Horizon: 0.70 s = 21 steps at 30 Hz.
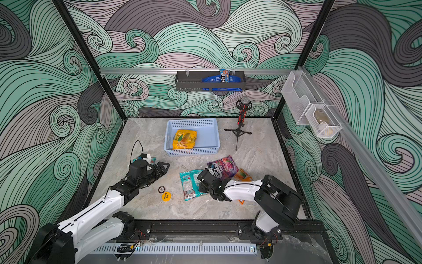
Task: Put the candies in the basket
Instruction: Pick up the candy at the center of the board.
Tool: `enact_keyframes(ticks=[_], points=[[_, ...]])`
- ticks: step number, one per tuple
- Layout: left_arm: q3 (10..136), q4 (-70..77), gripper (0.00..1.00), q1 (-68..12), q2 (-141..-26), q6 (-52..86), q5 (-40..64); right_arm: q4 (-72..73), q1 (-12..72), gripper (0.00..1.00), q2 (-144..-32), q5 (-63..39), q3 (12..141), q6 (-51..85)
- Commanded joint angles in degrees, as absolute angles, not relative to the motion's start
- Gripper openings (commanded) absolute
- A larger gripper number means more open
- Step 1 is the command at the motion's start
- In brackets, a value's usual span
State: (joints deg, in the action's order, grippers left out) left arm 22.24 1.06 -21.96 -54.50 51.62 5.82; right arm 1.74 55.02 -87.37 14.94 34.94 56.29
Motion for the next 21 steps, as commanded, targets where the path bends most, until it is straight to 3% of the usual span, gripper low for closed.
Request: enact_keyframes(ticks=[1, 11, 21], points=[[24.17, 0.19, 0.79, -22.24, -55.19, 50.45, 6.04, -1.74, 55.44, 0.00, -84.42, 16.38, 36.12, 53.67], [24.25, 0.00, 0.79, -22.24, -55.55, 50.27, 5.97, -11.88, 54.35, 0.00, -72.46, 21.52, 49.01, 43.15], [24.32, -0.43, 0.79, -22.24, -55.37, 50.10, 6.06, -20.78, 42.00, 0.00, -70.58, 19.88, 64.33, 32.05]])
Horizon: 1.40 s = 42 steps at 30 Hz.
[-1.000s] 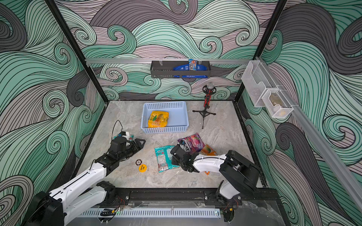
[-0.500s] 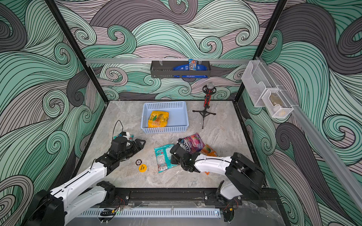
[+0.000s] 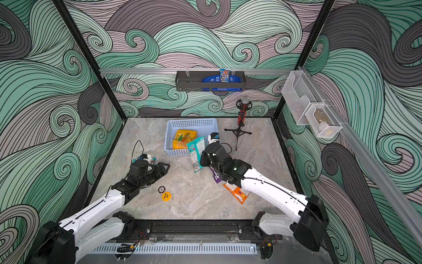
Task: Put the candies in the basket
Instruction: Pick up the candy at the center of the board, then place the candy in the basket.
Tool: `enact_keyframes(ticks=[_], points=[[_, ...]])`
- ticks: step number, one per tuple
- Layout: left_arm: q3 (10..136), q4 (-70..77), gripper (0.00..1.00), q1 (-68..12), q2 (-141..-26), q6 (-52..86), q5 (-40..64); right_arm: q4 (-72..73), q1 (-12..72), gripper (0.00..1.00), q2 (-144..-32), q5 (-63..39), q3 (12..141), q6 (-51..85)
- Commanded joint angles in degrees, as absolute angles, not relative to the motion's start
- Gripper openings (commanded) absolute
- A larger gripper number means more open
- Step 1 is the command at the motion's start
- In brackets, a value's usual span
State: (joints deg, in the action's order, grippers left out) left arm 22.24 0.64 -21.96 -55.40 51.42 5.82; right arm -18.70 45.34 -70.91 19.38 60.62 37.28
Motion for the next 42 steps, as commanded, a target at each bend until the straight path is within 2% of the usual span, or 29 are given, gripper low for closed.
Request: enact_keyframes(ticks=[1, 8, 20, 28, 42], points=[[24.35, -0.52, 0.79, -22.24, -55.37, 50.10, 6.06, -20.86, 40.42, 0.00, -71.30, 19.48, 65.67, 31.18], [25.30, -2.06, 0.79, -22.24, -55.02, 49.18, 5.58, -20.73, 31.70, 0.00, -84.21, 16.21, 78.19, 26.80], [25.66, -3.16, 0.80, -22.24, -53.97, 47.90, 3.96, -22.86, 29.53, 0.00, -110.83, 12.29, 98.61, 27.10], [24.87, -1.29, 0.80, -22.24, -54.74, 47.68, 3.59, -22.89, 30.03, 0.00, -114.53, 8.75, 99.20, 29.27], [26.63, -4.27, 0.80, -22.23, -55.18, 46.93, 4.37, -22.90, 36.20, 0.00, -126.08, 2.85, 111.76, 35.10]])
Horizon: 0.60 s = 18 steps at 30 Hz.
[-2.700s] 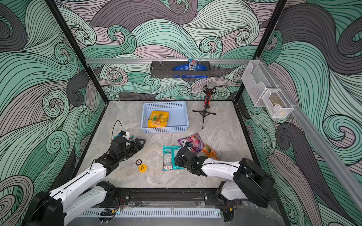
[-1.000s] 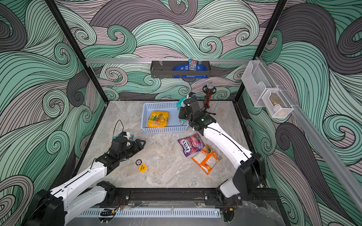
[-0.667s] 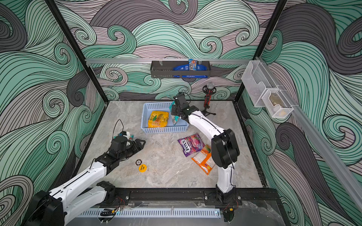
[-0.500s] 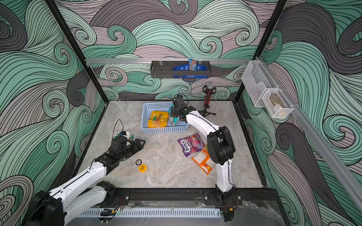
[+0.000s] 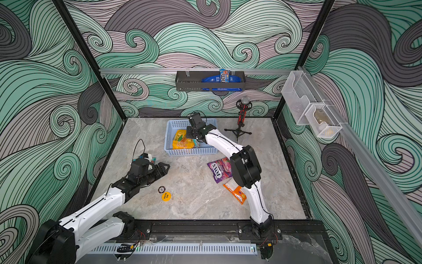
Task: Put the candies in the basket
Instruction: Place the candy in the basket.
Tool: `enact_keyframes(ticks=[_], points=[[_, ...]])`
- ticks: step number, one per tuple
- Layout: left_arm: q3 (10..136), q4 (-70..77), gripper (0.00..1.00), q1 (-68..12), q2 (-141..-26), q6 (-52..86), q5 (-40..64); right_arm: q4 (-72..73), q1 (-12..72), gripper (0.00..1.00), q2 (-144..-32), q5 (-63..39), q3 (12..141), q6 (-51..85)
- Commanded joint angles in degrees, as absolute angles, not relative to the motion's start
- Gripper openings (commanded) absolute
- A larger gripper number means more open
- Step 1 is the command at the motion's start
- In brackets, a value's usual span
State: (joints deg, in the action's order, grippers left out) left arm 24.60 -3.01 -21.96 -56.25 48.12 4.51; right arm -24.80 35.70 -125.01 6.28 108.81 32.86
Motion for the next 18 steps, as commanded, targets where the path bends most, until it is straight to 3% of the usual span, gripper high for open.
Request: enact_keyframes(ticks=[1, 5, 14, 15, 18], points=[[26.48, -4.21, 0.80, -22.24, -54.88, 47.02, 4.18, -22.85, 36.42, 0.00, -126.48, 2.50, 112.49, 35.24], [26.02, -3.86, 0.80, -22.24, -54.32, 47.24, 3.96, -22.90, 36.75, 0.00, -125.69, 4.01, 112.72, 34.45], [26.02, -4.04, 0.80, -22.24, -54.23, 47.37, 3.96, -22.80, 30.61, 0.00, -120.16, 8.51, 99.66, 30.25], [26.01, -4.04, 0.80, -22.23, -54.23, 47.37, 3.96, -22.91, 30.05, 0.04, -120.36, 8.57, 98.85, 29.63], [26.17, -4.26, 0.80, -22.23, -54.16, 47.46, 3.96, -23.04, 28.61, 0.46, -120.47, 7.90, 97.47, 28.24]])
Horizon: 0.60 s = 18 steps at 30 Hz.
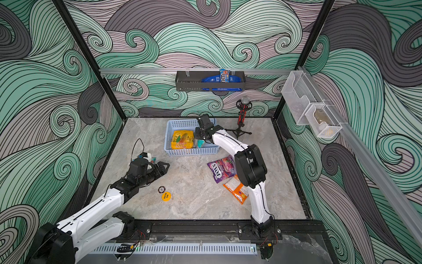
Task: Put the candies in the basket
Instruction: Place the candy in the basket.
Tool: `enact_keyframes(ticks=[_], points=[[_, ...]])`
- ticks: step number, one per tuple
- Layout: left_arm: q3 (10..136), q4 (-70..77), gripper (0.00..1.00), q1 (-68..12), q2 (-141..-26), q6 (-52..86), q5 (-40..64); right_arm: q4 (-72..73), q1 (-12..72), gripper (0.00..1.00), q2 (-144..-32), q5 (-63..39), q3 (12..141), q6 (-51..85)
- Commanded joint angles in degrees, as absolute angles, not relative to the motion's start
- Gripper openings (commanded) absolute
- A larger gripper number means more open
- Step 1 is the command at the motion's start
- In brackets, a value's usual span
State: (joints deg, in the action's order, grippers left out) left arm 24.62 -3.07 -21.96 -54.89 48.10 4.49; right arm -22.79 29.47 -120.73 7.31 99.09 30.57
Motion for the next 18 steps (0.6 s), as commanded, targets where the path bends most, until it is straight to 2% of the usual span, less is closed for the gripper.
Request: enact_keyframes(ticks=[1, 4, 14, 18], points=[[26.19, -4.34, 0.80, -22.24, -54.10, 47.46, 3.96, -23.06, 28.33, 0.56, -119.94, 8.24, 97.05, 28.00], [26.19, -4.64, 0.80, -22.24, -53.75, 47.46, 3.78, -22.99, 27.84, 0.76, -117.66, 9.60, 96.18, 27.69], [27.12, -5.63, 0.80, -22.24, -53.30, 47.57, 4.06, -22.92, 28.64, 0.75, -119.57, 6.21, 96.32, 28.04], [28.69, -6.49, 0.80, -22.24, -51.01, 46.71, 5.12, -22.55, 29.30, 0.75, -111.26, 3.55, 89.60, 28.11]])
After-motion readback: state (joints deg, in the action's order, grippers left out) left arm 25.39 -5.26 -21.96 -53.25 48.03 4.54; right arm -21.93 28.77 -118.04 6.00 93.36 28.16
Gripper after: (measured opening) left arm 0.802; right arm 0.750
